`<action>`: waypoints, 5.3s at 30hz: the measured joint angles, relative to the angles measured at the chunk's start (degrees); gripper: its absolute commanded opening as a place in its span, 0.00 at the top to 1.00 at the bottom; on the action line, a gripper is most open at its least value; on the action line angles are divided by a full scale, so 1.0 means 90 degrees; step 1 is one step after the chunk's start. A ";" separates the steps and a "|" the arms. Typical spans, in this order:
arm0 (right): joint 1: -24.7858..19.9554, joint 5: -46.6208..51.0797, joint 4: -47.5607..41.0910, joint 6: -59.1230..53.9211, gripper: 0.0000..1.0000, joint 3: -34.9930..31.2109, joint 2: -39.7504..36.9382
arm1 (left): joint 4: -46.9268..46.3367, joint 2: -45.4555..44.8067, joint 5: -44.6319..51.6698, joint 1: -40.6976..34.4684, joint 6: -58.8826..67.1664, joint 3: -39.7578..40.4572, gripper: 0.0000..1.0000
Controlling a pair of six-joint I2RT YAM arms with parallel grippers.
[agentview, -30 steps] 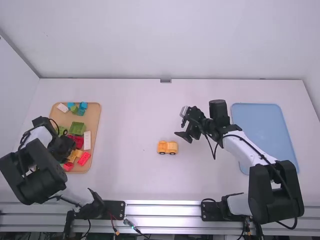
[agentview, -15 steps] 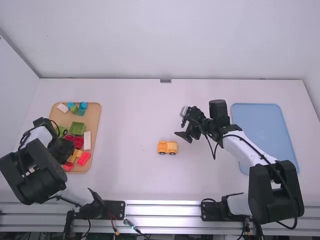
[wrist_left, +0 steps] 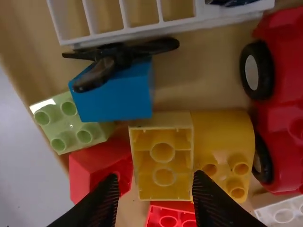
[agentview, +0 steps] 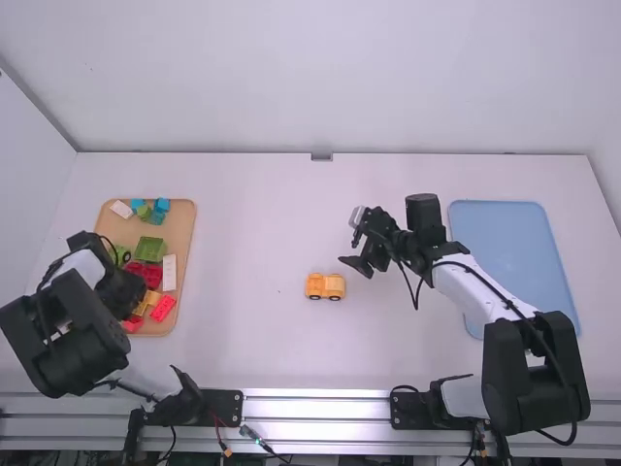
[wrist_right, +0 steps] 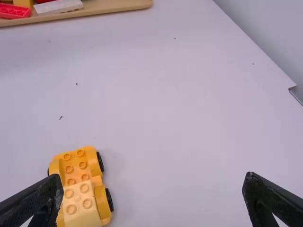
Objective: Assemble lego blocks to make yellow taxi
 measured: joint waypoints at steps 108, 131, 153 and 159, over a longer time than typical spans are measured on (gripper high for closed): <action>0.0245 -0.3602 0.2727 0.3820 0.01 0.0000 0.0000 | 0.5654 -0.3842 0.6190 -0.4818 0.3480 -0.2174 0.99; 0.0440 -0.4153 0.4534 0.5391 0.33 0.0000 0.0299 | 1.0831 -0.0908 0.8116 -0.5559 0.2295 -0.2171 0.98; 0.0750 -0.4068 0.5668 0.6436 0.55 0.0138 0.1253 | 1.1067 -0.0826 0.8349 -0.5576 0.1906 -0.2174 0.99; 0.0731 -0.4184 0.5702 0.6475 0.59 0.0146 0.1333 | 1.0749 -0.0828 0.8383 -0.5576 0.2118 -0.2161 0.98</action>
